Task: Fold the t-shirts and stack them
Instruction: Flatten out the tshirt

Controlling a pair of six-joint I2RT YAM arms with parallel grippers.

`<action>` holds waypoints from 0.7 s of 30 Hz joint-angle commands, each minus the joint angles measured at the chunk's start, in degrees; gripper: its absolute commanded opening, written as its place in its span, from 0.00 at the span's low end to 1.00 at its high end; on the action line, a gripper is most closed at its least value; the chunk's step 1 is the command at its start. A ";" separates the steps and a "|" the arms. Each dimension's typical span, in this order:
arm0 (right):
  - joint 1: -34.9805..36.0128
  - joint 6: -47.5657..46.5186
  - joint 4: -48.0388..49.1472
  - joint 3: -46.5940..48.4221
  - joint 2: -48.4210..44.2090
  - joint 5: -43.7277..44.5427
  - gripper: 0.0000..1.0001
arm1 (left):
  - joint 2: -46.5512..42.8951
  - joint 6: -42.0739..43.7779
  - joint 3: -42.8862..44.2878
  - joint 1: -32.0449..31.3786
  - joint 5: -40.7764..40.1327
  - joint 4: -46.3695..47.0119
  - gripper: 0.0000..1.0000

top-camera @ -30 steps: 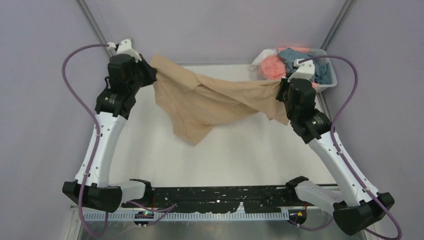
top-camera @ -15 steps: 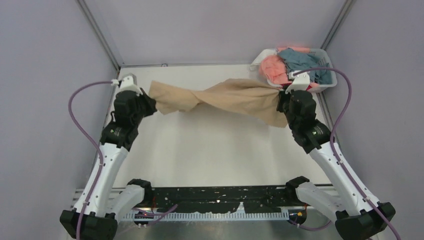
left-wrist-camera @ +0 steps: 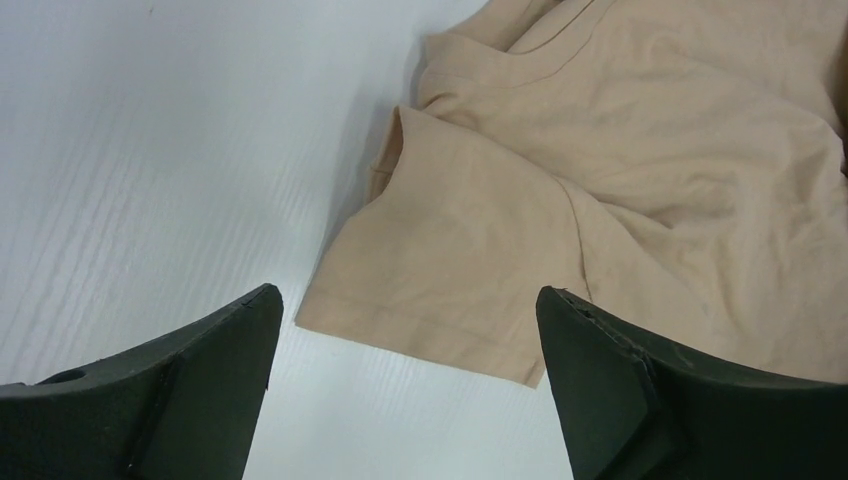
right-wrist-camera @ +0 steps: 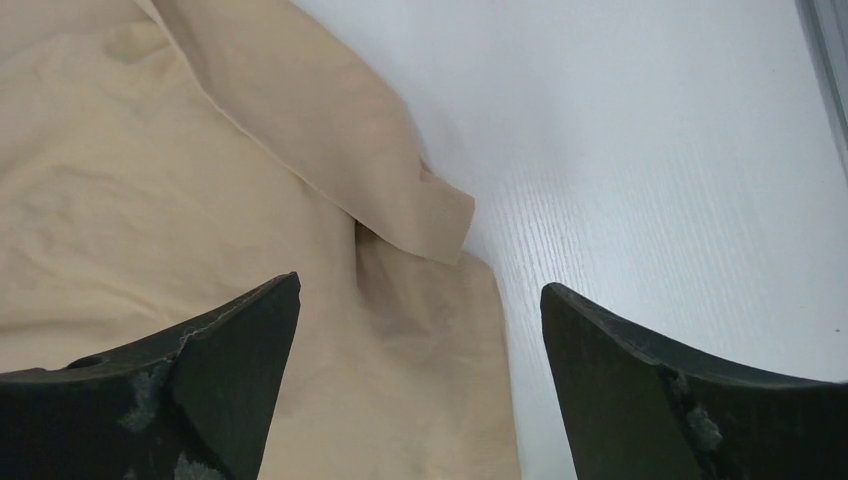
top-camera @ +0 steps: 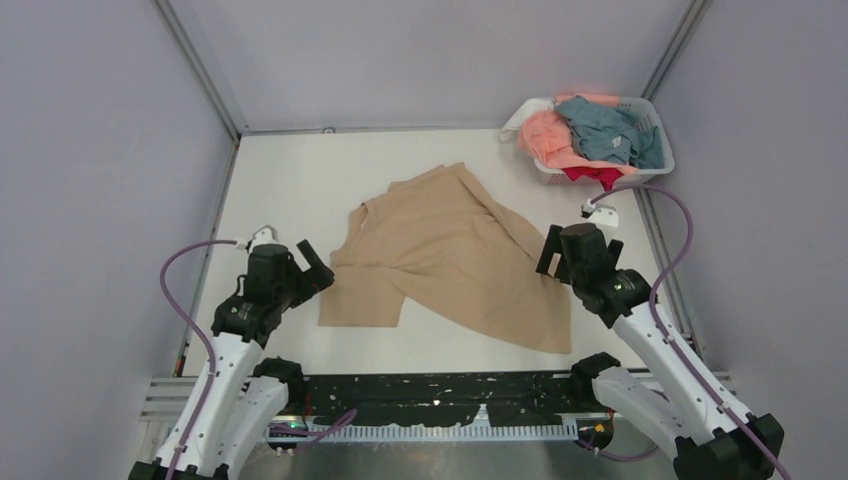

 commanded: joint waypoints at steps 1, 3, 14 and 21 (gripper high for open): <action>-0.26 7.79 -2.37 -3.40 -8.13 3.08 0.95 | 1.03 -1.51 0.09 0.30 2.47 -5.90 0.99; -0.29 9.88 -3.01 -5.61 -10.94 2.75 0.95 | 1.77 -2.59 -2.80 0.30 3.06 -5.79 1.00; -0.29 25.28 -12.76 -10.26 -20.68 3.19 0.95 | 15.07 -5.02 -8.87 0.31 9.28 6.64 0.68; -0.29 23.62 -5.24 -13.99 -13.24 -3.76 0.95 | 23.51 -3.37 -9.50 -0.39 13.06 12.52 0.34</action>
